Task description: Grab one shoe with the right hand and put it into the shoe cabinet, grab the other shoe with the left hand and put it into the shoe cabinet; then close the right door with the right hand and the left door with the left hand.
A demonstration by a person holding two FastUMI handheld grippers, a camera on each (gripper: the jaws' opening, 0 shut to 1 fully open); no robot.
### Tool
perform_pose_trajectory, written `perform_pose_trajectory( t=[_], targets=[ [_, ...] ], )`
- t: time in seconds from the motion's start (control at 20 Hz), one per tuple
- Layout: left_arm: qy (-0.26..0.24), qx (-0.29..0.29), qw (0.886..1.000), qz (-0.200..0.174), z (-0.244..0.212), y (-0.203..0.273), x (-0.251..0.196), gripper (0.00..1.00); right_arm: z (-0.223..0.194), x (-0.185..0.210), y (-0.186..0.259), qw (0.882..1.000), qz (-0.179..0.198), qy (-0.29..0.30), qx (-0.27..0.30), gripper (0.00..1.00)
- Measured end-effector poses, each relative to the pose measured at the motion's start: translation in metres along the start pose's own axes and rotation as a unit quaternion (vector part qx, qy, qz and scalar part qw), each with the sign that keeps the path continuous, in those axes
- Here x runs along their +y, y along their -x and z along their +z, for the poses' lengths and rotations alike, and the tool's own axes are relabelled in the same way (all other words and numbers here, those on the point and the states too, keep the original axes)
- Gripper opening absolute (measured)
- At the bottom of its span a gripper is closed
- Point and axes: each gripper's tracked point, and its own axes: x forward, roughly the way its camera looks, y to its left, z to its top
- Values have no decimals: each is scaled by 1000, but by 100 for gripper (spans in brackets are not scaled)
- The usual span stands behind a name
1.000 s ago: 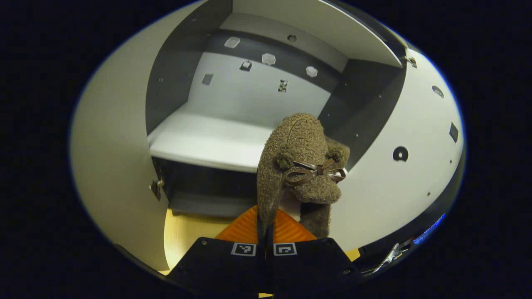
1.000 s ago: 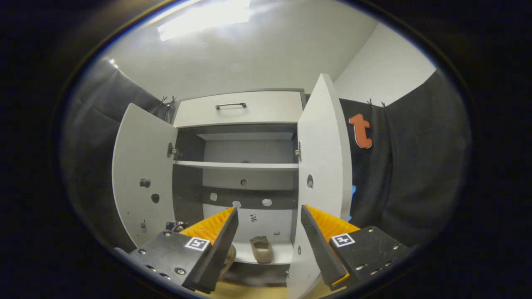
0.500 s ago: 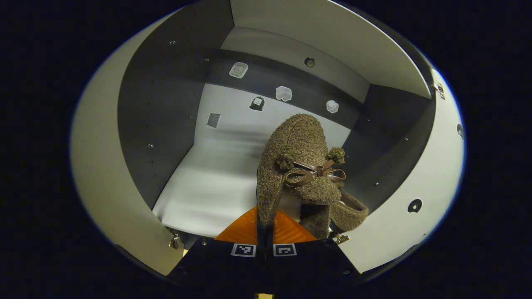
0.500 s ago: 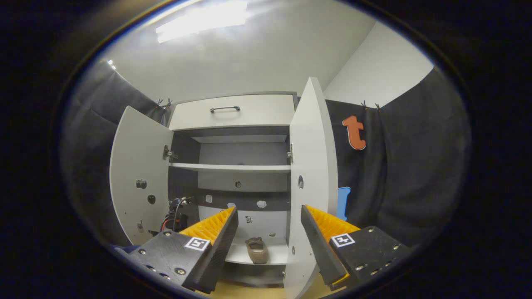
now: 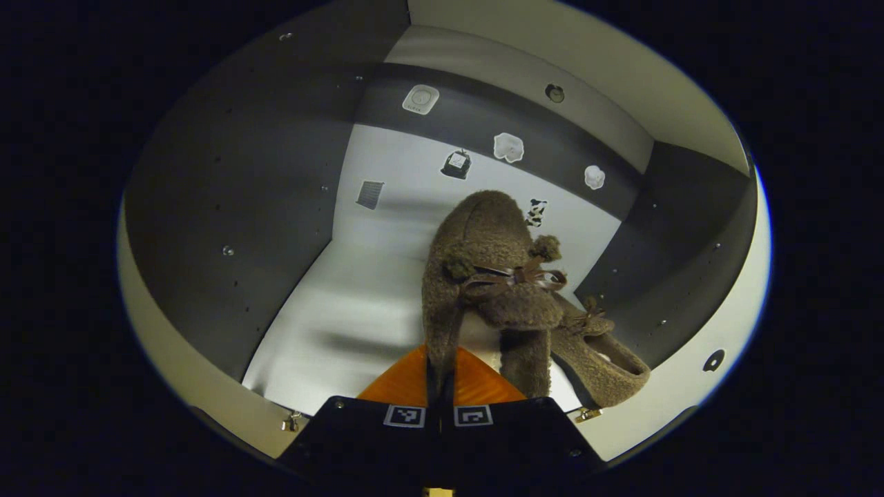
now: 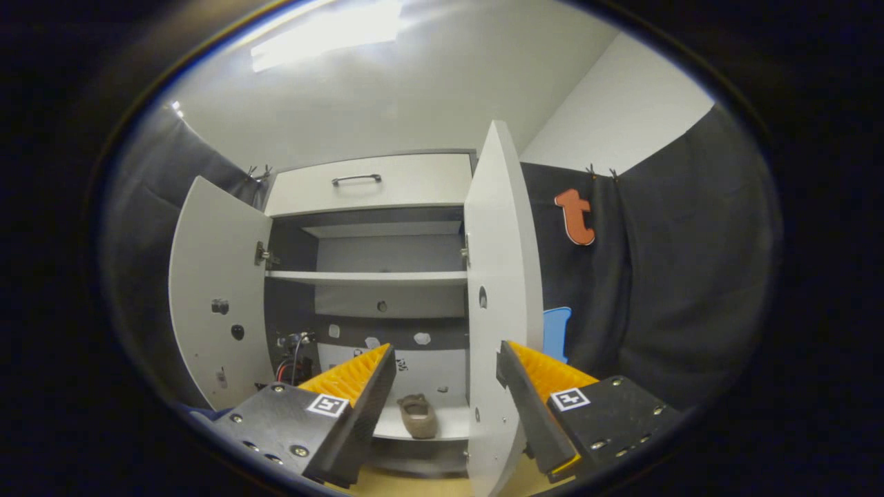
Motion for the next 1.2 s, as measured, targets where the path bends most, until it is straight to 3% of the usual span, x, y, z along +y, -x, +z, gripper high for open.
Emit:
perform_pose_trajectory(
  t=[0.5,0.6,0.9,1.0,1.05,1.1,1.2],
  targets=[
    [-69,27,996,40,-1,-27,1,1,-14,2,23,1000,-7,4,-4,91],
    [-77,23,996,48,1,-29,2,5,-13,-1,26,1000,-11,4,-5,91],
    [-121,33,989,77,7,-29,10,24,-7,-14,37,1000,-24,2,-7,91],
    [-135,38,986,91,8,-24,14,36,-5,-18,43,1000,-29,0,-9,91],
    [-137,36,986,91,11,-20,14,50,-4,-21,46,999,-31,-1,-10,91],
    [-134,30,987,88,12,-15,12,48,-3,-25,48,999,-35,-1,-11,91],
    [-128,26,989,70,12,-5,3,55,-2,-37,52,999,-46,1,-12,91]
  ],
)
